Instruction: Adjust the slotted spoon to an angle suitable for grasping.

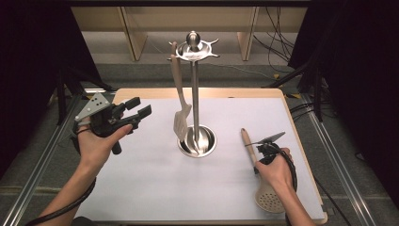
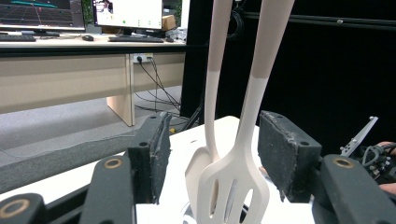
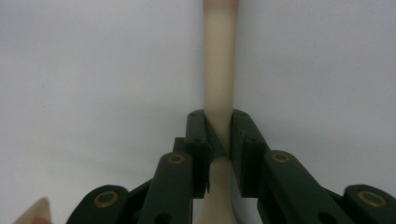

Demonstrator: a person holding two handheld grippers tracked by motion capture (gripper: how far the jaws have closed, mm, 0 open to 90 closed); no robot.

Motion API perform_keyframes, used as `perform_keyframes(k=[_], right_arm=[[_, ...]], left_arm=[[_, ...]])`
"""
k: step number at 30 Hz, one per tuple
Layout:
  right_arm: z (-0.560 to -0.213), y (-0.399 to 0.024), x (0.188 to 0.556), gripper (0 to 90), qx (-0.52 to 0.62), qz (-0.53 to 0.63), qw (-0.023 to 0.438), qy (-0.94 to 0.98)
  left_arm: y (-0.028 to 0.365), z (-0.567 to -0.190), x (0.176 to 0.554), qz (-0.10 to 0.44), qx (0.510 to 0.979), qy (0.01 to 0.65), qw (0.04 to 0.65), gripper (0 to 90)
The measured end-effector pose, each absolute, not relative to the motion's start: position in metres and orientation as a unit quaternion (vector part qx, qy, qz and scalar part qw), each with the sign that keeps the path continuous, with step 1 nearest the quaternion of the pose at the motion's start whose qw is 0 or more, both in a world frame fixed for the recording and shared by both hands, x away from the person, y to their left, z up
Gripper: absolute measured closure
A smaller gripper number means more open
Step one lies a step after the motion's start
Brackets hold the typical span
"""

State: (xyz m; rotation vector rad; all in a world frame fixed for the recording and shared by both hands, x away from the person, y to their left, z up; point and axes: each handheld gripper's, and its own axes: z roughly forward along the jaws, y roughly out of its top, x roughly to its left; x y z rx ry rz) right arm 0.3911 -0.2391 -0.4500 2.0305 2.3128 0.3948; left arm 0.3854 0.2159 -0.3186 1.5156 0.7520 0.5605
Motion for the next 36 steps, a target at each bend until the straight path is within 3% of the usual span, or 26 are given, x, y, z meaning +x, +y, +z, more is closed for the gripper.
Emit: perform_keyframes(k=[2, 11, 13, 17, 33, 36], right_arm=[[-0.446, -0.240, 0.389, 79.4, 0.656, 0.144, 0.012, 0.741], [-0.438, -0.249, 0.372, 79.3, 0.598, 0.243, 0.087, 0.758], [-0.437, -0.251, 0.369, 79.2, 0.591, 0.290, 0.068, 0.750], [-0.434, -0.252, 0.365, 79.3, 0.574, 0.320, 0.099, 0.747], [-0.411, -0.246, 0.362, 79.3, 0.564, 0.366, 0.173, 0.720], [-0.410, -0.246, 0.360, 79.3, 0.564, 0.379, 0.165, 0.715]], left_arm=[[0.216, -0.319, 0.386, 0.244, 0.662, 0.329, 0.628, 43.4], [0.217, -0.319, 0.385, 0.245, 0.662, 0.328, 0.628, 43.3], [0.217, -0.319, 0.385, 0.244, 0.661, 0.327, 0.630, 43.3], [0.217, -0.320, 0.386, 0.245, 0.662, 0.326, 0.628, 43.3], [0.217, -0.322, 0.384, 0.231, 0.659, 0.329, 0.635, 43.3], [0.217, -0.322, 0.383, 0.233, 0.660, 0.330, 0.634, 43.3]])
